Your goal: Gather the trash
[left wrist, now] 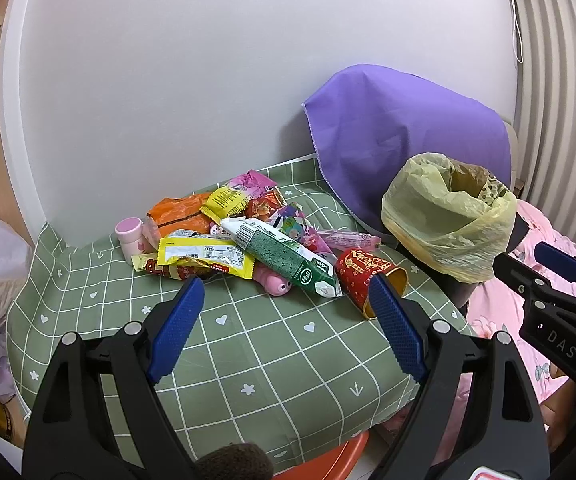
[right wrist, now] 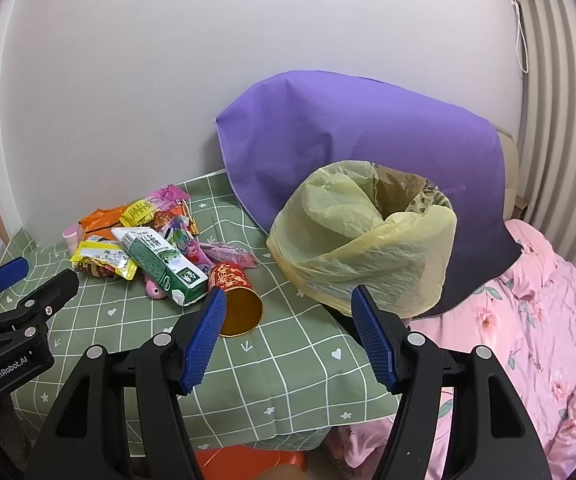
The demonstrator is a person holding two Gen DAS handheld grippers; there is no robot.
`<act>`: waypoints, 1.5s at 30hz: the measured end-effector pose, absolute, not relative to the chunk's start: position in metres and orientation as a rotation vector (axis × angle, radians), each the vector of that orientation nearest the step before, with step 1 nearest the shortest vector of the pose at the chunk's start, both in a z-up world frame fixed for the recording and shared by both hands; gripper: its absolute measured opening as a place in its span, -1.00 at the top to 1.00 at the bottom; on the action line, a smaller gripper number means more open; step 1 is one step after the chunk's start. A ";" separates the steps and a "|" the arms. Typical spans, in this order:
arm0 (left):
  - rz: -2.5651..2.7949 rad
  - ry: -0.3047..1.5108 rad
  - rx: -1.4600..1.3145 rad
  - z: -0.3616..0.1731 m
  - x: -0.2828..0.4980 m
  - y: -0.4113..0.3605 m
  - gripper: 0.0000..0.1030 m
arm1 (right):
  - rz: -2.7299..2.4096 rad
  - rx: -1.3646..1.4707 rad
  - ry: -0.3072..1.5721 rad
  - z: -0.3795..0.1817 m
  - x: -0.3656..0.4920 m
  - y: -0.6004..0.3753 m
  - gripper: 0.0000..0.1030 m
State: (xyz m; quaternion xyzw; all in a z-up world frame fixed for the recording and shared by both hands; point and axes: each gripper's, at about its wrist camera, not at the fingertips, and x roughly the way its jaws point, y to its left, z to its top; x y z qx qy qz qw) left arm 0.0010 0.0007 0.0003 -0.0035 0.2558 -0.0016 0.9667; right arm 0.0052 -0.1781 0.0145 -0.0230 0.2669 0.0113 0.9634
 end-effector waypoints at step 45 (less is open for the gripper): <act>0.012 0.592 -0.099 -0.025 0.062 0.065 -0.56 | 0.129 -0.083 0.617 -0.027 0.075 -0.151 -0.20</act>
